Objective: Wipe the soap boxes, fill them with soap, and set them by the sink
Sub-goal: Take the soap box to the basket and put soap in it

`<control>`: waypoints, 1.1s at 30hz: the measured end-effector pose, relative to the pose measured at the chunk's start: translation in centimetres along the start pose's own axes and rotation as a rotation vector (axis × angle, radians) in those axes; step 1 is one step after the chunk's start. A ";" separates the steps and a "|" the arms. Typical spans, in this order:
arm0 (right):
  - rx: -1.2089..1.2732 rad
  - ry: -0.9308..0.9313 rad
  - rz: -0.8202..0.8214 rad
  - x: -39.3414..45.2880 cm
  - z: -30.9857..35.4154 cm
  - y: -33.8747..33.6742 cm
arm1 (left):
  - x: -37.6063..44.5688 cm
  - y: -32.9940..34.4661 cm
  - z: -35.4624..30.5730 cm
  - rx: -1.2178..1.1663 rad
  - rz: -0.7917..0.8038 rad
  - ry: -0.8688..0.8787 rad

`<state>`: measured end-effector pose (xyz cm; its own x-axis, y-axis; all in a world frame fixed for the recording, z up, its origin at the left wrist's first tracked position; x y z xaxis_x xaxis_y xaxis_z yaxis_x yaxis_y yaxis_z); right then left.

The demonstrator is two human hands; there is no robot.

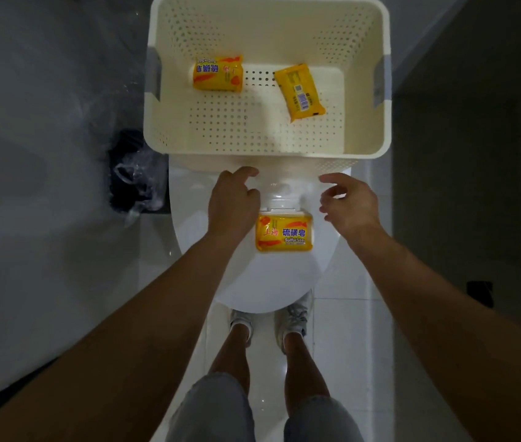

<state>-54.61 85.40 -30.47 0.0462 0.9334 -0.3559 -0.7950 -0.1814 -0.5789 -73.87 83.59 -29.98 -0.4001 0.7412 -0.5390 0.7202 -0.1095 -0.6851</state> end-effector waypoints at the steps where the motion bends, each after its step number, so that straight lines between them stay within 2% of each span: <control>1: 0.033 0.013 -0.034 -0.3 -0.1 -0.2 | -0.6 -0.1 0.3 -0.042 -0.021 0.015; 5: 0.162 0.054 -0.080 -2.2 -0.3 -0.6 | -3.0 -0.4 1.6 -0.163 -0.054 0.005; 10: 0.144 0.114 -0.080 -4.5 -1.7 -0.1 | -5.2 0.5 3.2 0.008 -0.083 -0.046; 13: 0.081 0.156 -0.031 -4.9 -3.1 0.7 | -5.5 1.4 4.2 0.062 -0.053 -0.096; 16: 0.032 0.187 0.086 -5.0 -4.2 1.5 | -4.9 2.2 4.8 0.039 0.020 -0.170; 21: 0.098 0.195 0.194 -5.2 -4.5 2.6 | -3.7 3.5 4.8 0.008 0.121 -0.212; 28: 0.281 0.303 0.029 -6.5 -4.5 2.3 | -4.5 2.9 3.8 -0.126 0.083 -0.201; 33: 0.334 0.278 -0.066 -8.2 -2.2 -0.7 | -5.6 0.9 1.8 -0.231 0.152 -0.125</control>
<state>-53.15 77.20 -28.76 0.2279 0.8126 -0.5364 -0.9346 0.0281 -0.3545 -72.02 78.14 -28.40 -0.3336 0.6392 -0.6929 0.8815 -0.0489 -0.4696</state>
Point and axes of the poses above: each hand's wrist, its own x-axis towards the middle knuckle, its own y-axis out of the palm, z = x × y, the point moved 1 cm from there along x, towards the middle knuckle, and after that the axes turned 14 degrees about -y, right-handed, at the moved point
